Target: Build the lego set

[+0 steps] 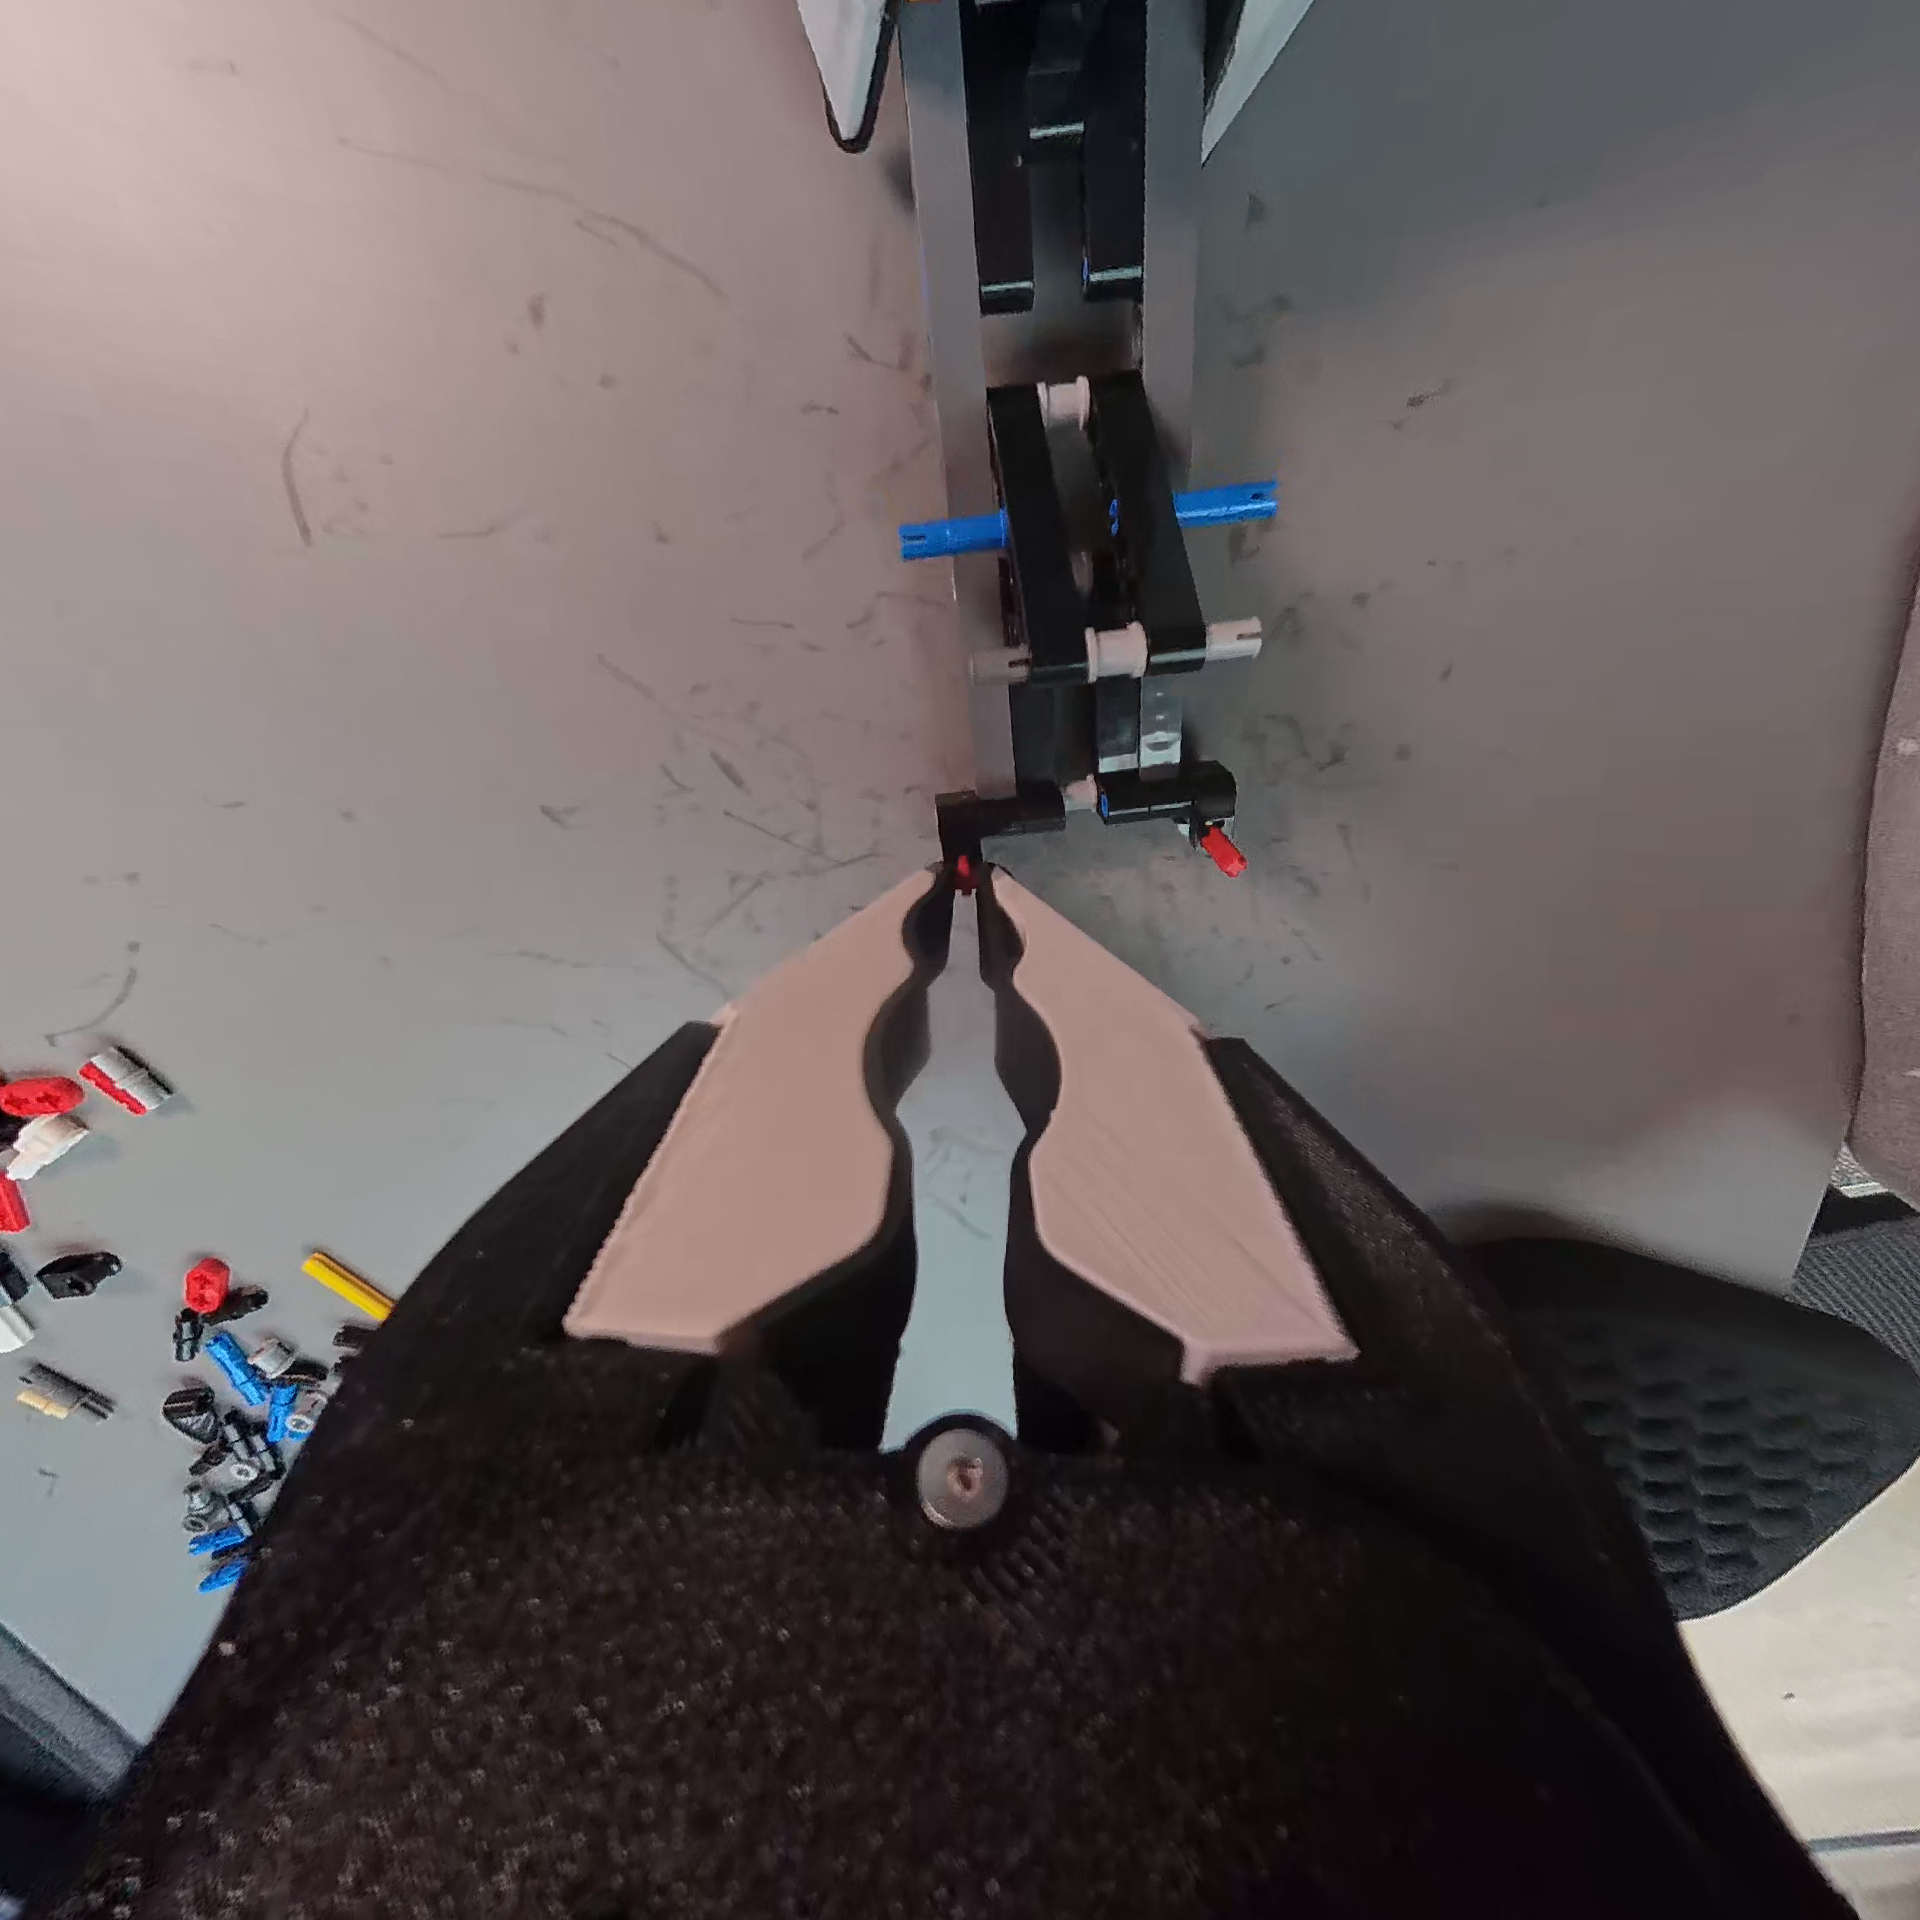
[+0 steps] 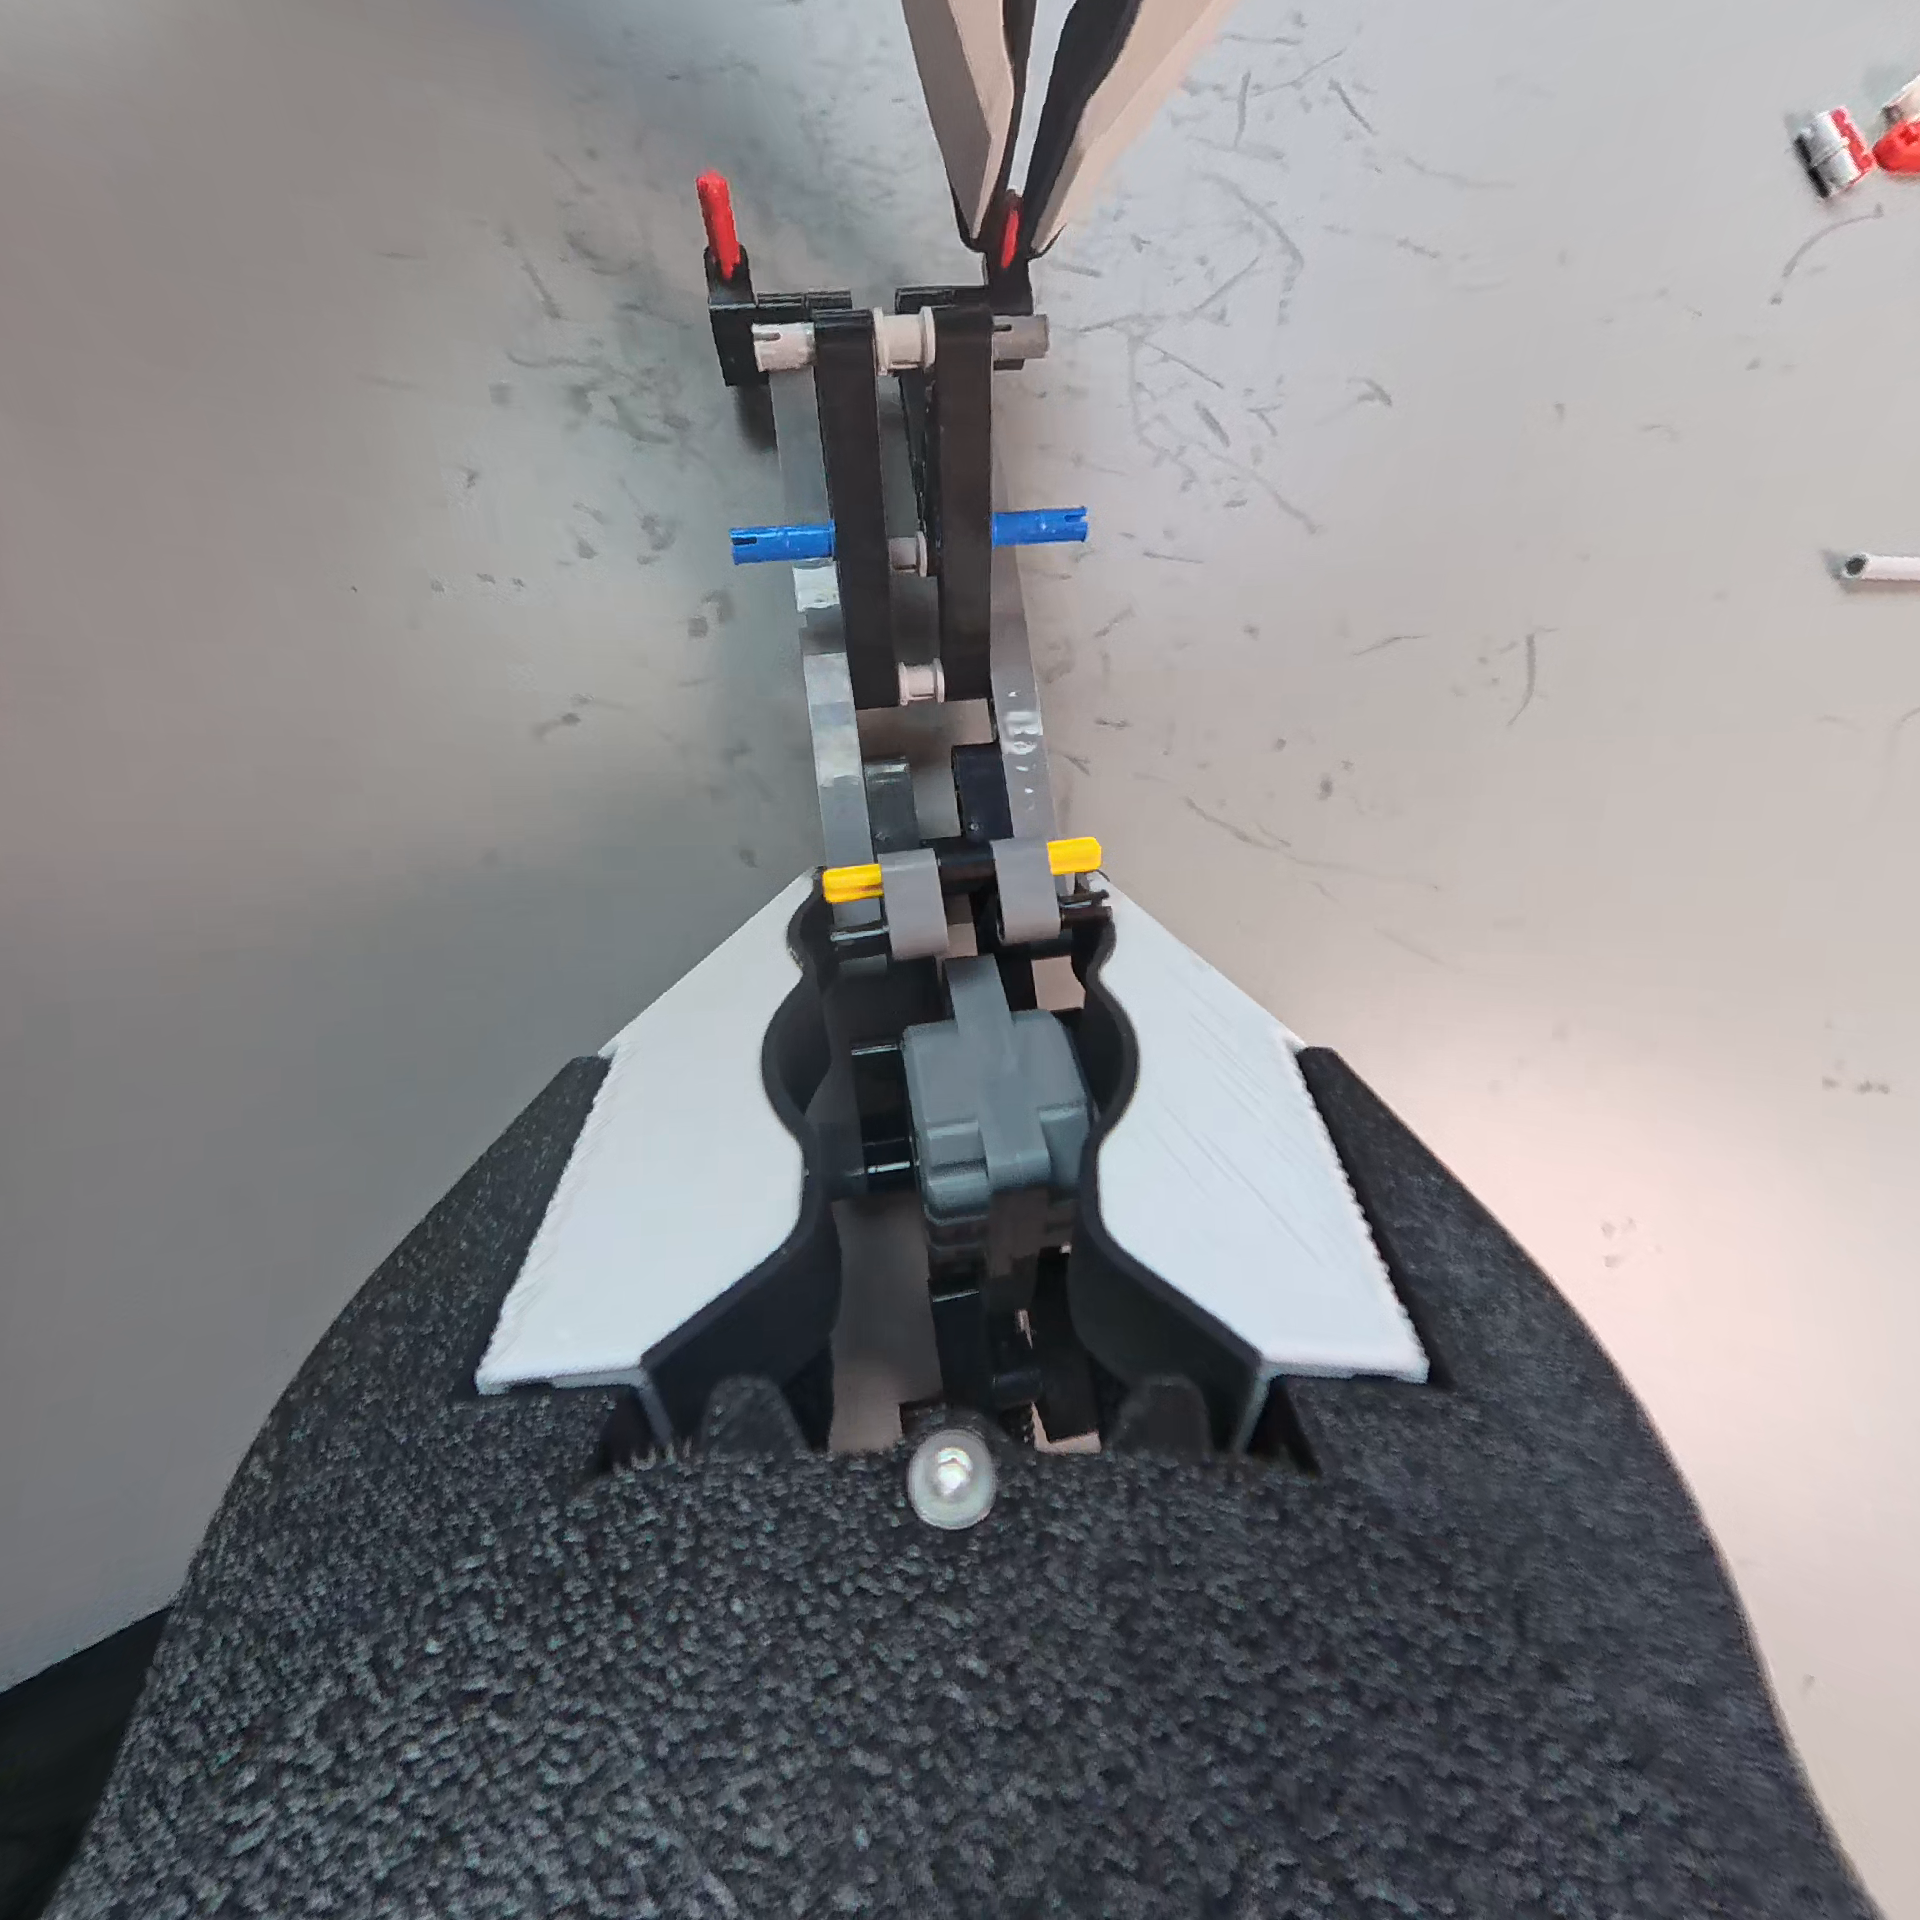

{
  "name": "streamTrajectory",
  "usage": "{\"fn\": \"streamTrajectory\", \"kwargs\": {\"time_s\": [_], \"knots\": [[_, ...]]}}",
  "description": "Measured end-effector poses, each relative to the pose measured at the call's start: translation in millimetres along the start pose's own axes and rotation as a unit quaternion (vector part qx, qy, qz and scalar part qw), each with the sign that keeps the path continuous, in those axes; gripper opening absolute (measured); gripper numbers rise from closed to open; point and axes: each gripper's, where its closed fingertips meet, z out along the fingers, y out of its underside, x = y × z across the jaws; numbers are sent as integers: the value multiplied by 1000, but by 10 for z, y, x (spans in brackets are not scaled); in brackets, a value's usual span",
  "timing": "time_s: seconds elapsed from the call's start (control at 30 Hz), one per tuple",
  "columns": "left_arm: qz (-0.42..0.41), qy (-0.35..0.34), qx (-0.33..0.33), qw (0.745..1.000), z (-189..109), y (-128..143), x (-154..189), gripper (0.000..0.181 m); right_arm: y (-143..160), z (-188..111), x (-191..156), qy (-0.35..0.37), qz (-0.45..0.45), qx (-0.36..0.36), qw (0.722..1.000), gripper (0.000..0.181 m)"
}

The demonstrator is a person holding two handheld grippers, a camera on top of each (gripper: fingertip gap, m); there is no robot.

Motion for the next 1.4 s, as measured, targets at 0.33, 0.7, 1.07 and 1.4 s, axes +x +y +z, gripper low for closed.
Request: {"fn": "streamTrajectory", "kwargs": {"time_s": [0.33,0.7,1.07,1.4], "knots": [[-91,5,44,995,21,46,47,5,-302,-258,-46,55,-36,83,994,58],[-159,-17,156,975,11,80,320,5,-290,-62,-208,78,-134,-16,988,43],[-201,1,287,937,-16,-104,488,11,-395,-100,654,187,-323,-83,924,59],[-118,3,357,927,-112,-103,697,25,-841,-330,-439,15,9,148,989,35]]}}
